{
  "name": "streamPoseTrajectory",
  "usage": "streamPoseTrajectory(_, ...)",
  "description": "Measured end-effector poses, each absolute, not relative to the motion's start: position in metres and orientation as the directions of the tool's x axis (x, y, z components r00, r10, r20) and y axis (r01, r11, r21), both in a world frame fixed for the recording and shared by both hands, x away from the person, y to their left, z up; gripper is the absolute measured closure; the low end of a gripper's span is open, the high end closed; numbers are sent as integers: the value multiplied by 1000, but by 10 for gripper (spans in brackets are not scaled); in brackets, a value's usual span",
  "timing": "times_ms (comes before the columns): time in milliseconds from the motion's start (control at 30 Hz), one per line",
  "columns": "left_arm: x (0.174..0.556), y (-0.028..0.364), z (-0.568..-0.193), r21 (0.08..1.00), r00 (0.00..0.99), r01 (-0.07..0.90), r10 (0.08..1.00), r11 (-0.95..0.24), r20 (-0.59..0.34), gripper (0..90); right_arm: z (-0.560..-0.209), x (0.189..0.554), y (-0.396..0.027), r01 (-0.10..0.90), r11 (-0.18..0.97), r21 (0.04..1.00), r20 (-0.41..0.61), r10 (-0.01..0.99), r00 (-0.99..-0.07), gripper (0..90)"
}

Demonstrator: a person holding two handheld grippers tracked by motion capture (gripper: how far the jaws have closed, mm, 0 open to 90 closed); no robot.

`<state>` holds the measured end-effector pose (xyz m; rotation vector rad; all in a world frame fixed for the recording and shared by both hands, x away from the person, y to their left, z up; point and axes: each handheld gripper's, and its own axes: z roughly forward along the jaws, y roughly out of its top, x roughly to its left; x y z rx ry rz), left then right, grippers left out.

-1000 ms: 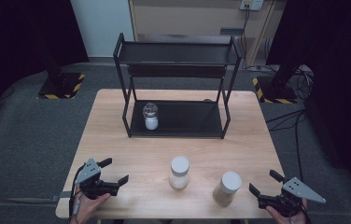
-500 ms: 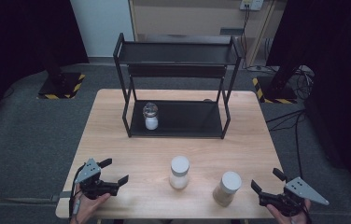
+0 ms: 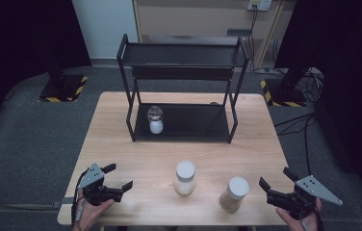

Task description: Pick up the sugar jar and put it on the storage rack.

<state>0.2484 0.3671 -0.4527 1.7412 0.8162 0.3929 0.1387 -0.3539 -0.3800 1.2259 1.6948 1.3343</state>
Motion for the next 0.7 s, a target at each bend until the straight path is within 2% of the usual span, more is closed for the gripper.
streamPoseTrajectory(467,249,367,-452,933,706,328,695,-147,-138,9,-332,151,-329,304,114,946,42,886,-462,24)
streamPoseTrajectory(700,249,367,-452,932,706,329,694,-149,-139,7,-320,167,-313,326,144,934,52,849,-525,22)
